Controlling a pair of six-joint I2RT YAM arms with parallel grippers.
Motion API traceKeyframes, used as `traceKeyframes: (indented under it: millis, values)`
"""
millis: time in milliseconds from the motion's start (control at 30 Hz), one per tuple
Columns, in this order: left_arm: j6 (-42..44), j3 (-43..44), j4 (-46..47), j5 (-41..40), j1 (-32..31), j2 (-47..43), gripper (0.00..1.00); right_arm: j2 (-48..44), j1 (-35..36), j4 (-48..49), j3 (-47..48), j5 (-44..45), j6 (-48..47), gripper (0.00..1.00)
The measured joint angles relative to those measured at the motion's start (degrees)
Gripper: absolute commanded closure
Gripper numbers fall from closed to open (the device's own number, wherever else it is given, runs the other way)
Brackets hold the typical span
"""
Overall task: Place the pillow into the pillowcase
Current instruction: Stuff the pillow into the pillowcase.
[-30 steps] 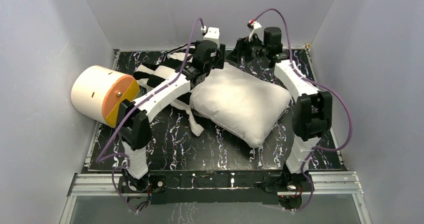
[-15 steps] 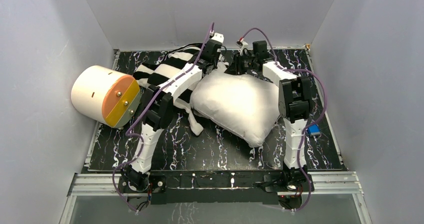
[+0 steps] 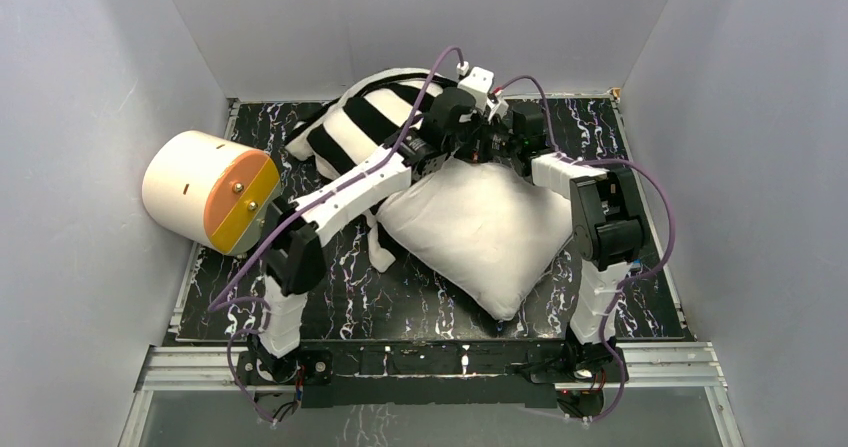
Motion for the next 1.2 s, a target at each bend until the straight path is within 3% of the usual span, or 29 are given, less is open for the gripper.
traceKeyframes:
  millis: [133,333,367,400,500,600,800,1033,1200]
  values:
    - [-5.55,-10.82,6.4,2.62,-2.4,-7.91,1.0,-3.32,0.07,7.13,-5.46,2.27,7.41,1.0]
    - [-7.65,-21.59,13.84,-0.66,-2.01,-9.62,1.0,-5.01,0.79,18.27,-14.03,9.86,17.18,1.0]
    - [-7.8,-22.56,14.08,-0.66,-1.6,-9.4,0.97,-5.11,0.79,19.56,-15.54,11.28,18.45,1.0]
    - [-8.11,-23.12,14.12,-0.44,-0.96,-8.87,0.91,-5.18,0.76,20.24,-16.68,12.35,19.43,0.94]
    - [-8.83,-24.22,15.45,0.92,1.16,-7.37,0.64,-5.4,0.63,20.2,-17.49,13.99,19.26,0.68]
    - [-9.09,-24.59,14.43,3.02,1.33,-7.39,0.43,-8.17,-0.46,15.5,-17.49,14.99,15.69,0.43]
    - [-5.57,-24.15,10.23,1.95,-2.84,-11.91,0.29,-15.45,-4.46,-2.27,-14.56,16.55,3.3,0.18]
    - [0.22,-24.09,2.21,-0.24,-15.06,-16.41,0.19,-21.55,-9.35,-13.07,-10.25,20.79,-3.85,0.08]
    - [1.38,-24.06,-2.99,-2.27,-20.04,-14.88,0.14,-22.77,-13.09,-17.42,-8.52,23.52,-6.1,0.08]
